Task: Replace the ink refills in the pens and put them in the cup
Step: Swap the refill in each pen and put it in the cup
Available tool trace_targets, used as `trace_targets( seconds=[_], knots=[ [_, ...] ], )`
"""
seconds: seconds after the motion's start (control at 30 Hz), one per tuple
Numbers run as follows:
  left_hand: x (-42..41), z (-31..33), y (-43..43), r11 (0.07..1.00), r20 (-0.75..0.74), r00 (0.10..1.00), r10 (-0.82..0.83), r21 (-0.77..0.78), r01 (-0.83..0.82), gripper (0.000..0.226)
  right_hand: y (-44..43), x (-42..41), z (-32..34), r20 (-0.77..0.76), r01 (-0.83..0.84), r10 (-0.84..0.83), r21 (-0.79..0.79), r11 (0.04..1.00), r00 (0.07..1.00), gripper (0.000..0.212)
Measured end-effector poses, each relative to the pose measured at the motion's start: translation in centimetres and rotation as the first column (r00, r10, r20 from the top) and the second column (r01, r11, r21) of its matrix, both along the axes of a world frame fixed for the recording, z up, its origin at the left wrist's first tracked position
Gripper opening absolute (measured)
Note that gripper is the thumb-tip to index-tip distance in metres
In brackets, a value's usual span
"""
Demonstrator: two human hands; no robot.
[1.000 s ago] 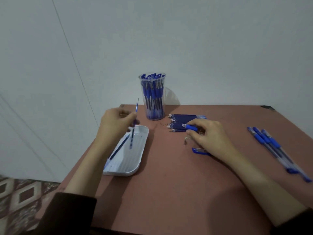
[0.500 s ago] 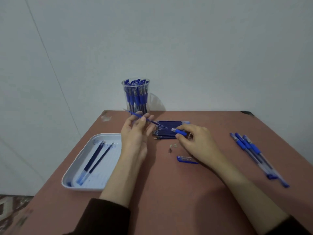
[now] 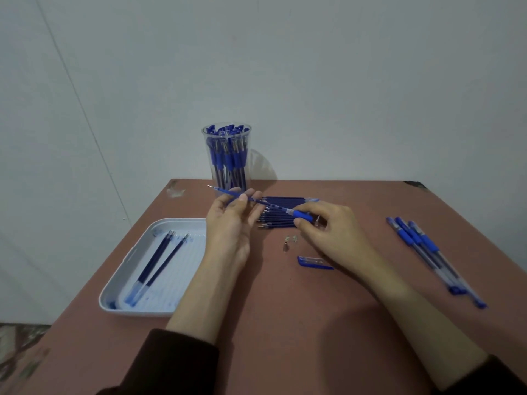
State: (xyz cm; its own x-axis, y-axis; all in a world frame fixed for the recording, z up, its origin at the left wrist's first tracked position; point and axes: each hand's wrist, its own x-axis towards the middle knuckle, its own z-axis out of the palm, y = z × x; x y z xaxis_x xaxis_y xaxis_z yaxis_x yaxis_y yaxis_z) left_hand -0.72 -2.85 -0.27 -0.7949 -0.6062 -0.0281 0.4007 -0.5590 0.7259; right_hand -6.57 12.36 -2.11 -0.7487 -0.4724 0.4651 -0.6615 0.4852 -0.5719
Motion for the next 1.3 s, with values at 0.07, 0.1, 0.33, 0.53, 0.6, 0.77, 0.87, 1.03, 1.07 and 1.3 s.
trace_targets(
  seconds=[0.07, 0.1, 0.33, 0.53, 0.6, 0.77, 0.87, 1.03, 1.07, 1.3],
  knots=[
    [0.0, 0.0, -0.1, 1.000, 0.002, 1.000, 0.004, -0.012, -0.004, 0.016, 0.0, 0.0, 0.0, -0.004, 0.002, -0.002, 0.004, 1.000, 1.000, 0.015],
    [0.0, 0.0, 0.0, 1.000, 0.000, 1.000, 0.000, -0.020, 0.000, 0.017, 0.0, 0.0, 0.0, -0.009, 0.006, -0.006, 0.006, 1.000, 1.000, 0.015],
    [-0.1, -0.6, 0.5, 0.990, 0.017, 0.999, -0.045, -0.134, 0.047, 0.014, -0.1, -0.1, -0.2, -0.014, 0.001, 0.000, 0.016, 1.000, 1.000, 0.016],
    [0.0, -1.5, 0.7, 0.876, 0.192, 0.971, -0.142, -0.432, 0.213, 0.012, -0.4, -0.3, -0.1, 0.145, -0.008, 0.028, -0.135, 0.991, 0.989, 0.013],
    [-0.1, -1.8, 0.7, 0.782, 0.267, 0.960, -0.084, -0.580, 0.230, 0.014, -0.5, -0.6, 0.2, 0.303, 0.005, 0.089, -0.297, 0.955, 0.949, 0.012],
    [0.7, -1.9, 0.3, 0.240, 0.493, 0.868, 0.064, -0.852, 0.466, 0.019, 0.1, -0.5, 1.5, 0.532, 0.142, 0.182, -0.510, 0.848, 0.827, 0.016],
    [0.9, -2.0, 0.3, 0.056, 0.492, 0.862, 0.123, -0.870, 0.489, 0.015, 0.3, -0.3, 1.7, 0.565, 0.161, 0.194, -0.518, 0.840, 0.802, 0.017],
    [0.5, -1.8, 0.2, 0.549, 0.350, 0.937, 0.007, -0.784, 0.289, 0.012, 0.1, -0.6, 0.9, 0.420, 0.065, 0.129, -0.418, 0.906, 0.898, 0.012],
    [0.4, -1.7, 0.1, 0.684, 0.301, 0.952, -0.048, -0.685, 0.251, 0.014, 0.0, -0.6, 0.7, 0.347, 0.039, 0.096, -0.362, 0.931, 0.933, 0.011],
    [0.5, -1.2, 0.3, 0.913, 0.121, 0.973, -0.199, -0.337, 0.229, 0.015, 0.0, 0.0, 0.4, 0.111, -0.021, 0.032, -0.101, 0.995, 0.993, 0.013]
  ],
)
